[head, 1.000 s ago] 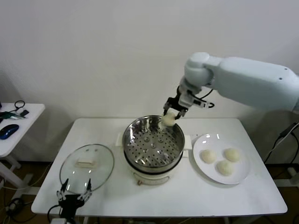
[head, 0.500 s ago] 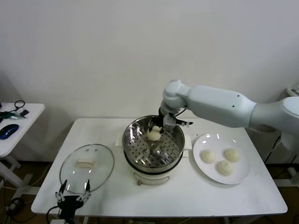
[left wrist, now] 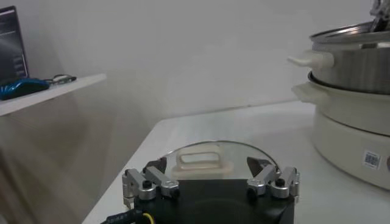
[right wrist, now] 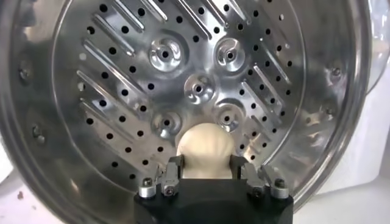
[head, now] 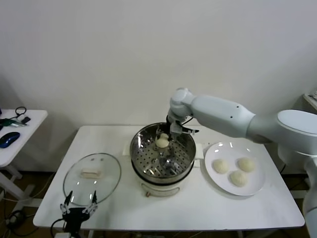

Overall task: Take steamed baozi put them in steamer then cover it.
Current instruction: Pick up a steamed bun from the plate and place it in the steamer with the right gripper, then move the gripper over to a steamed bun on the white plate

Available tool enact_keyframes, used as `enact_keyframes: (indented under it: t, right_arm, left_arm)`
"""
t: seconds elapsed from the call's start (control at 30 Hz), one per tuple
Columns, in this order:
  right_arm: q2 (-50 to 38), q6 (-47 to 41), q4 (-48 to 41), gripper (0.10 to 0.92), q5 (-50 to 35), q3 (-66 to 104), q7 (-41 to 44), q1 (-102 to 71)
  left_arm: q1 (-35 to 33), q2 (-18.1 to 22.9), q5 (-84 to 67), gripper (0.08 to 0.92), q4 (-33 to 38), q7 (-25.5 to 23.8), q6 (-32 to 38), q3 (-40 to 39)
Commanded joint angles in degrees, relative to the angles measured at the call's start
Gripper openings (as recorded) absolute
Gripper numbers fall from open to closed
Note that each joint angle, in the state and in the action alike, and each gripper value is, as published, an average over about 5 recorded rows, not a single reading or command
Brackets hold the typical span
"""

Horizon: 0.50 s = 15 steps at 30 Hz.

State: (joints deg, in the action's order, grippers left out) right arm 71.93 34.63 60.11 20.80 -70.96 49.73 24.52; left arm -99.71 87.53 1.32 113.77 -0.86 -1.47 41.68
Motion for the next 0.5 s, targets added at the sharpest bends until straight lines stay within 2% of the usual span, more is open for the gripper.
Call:
enact_keyframes:
  t: [0.03, 0.2, 0.33, 0.5]
  right_arm:
    - [0.4, 0.6, -1.0, 0.69, -4.8, -0.9, 0.2, 1.8]
    - [-2.9, -0.5, 1.5, 0.805, -19.5, -5.7, 4.1, 11.3]
    - [-7.5, -3.3, 2.7, 0.821, -33.5, -11.3, 8.7, 19.5]
    - [-16.7, -17.3, 4.4, 0.823, -51.5, -21.2, 14.3, 26.7]
  left_arm:
    - [0.0, 0.0, 0.1, 0.823, 0.1, 0.0, -0.1, 0.0]
    - [-0.1, 0.0, 0.6, 0.823, 0.4, -0.1, -0.3, -0.2]
    - [-0.2, 0.1, 0.9, 0.823, 0.5, -0.2, -0.3, -0.3]
    - [-0.3, 0.0, 0.8, 0.823, 0.5, -0.2, -0.2, -0.3]
